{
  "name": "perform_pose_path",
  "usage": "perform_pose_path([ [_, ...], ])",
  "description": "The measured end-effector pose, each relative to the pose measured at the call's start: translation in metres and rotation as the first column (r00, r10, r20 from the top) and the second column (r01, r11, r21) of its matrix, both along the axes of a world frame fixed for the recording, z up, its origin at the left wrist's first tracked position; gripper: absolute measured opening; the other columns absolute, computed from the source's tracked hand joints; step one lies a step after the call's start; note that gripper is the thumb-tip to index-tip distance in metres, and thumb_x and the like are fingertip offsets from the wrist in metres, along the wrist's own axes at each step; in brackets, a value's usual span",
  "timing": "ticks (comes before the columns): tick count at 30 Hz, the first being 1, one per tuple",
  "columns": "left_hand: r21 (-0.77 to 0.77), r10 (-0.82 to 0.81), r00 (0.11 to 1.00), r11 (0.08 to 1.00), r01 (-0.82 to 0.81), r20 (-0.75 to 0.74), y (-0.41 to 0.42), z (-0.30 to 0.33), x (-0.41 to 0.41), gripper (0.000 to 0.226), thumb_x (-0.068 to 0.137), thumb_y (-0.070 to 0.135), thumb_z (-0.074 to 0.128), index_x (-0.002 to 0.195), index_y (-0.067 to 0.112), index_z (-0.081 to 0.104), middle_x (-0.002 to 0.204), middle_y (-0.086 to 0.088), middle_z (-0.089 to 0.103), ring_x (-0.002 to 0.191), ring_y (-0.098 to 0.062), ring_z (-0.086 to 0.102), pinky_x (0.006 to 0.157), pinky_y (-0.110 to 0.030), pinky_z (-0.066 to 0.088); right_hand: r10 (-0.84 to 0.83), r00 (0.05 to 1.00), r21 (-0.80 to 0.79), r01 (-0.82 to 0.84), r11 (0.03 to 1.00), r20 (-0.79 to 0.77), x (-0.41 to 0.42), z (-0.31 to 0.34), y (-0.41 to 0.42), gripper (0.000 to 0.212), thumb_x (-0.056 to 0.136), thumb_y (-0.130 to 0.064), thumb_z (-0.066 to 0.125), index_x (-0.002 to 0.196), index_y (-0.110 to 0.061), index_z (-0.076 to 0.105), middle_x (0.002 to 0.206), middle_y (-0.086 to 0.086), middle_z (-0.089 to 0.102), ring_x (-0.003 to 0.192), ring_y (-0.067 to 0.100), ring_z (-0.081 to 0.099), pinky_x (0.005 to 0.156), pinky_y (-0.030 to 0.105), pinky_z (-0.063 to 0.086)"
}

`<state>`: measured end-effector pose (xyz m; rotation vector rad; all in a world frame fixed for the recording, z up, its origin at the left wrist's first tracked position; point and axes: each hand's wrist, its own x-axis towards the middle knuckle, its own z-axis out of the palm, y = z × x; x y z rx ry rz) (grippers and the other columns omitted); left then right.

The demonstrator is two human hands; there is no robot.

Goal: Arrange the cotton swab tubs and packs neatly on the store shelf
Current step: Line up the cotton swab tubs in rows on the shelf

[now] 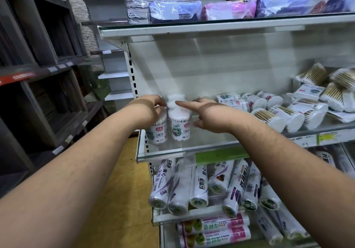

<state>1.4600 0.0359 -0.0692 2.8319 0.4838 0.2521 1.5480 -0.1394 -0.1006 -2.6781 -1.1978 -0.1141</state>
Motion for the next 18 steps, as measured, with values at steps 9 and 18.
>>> perform_pose_path([
  [9, 0.003, -0.08, 0.992, 0.997, 0.081, 0.098, -0.013, 0.008, 0.004, 0.028, 0.1, 0.033, 0.045, 0.124, 0.034, 0.059, 0.135, 0.006, 0.056, 0.113, -0.021, 0.055, 0.084, -0.024, 0.041, -0.18, 0.983, -0.025, 0.181, 0.983, 0.042, 0.025, 0.027, -0.032, 0.046, 0.098, -0.026, 0.055, 0.142, -0.037, 0.045, 0.142, 0.005, 0.046, 0.119, 0.025, 0.053, 0.09, 0.026, 0.039],
  [18, 0.009, -0.125, 0.99, 0.992, 0.125, 0.066, -0.032, 0.01, 0.034, 0.031, 0.1, 0.023, 0.042, 0.12, 0.035, 0.062, 0.132, 0.007, 0.059, 0.116, -0.02, 0.056, 0.088, -0.025, 0.04, -0.262, 0.953, -0.15, 0.285, 0.947, 0.153, 0.061, 0.009, -0.028, 0.055, 0.096, -0.017, 0.045, 0.147, -0.035, 0.036, 0.147, 0.006, 0.047, 0.132, 0.031, 0.043, 0.107, 0.042, 0.039],
])
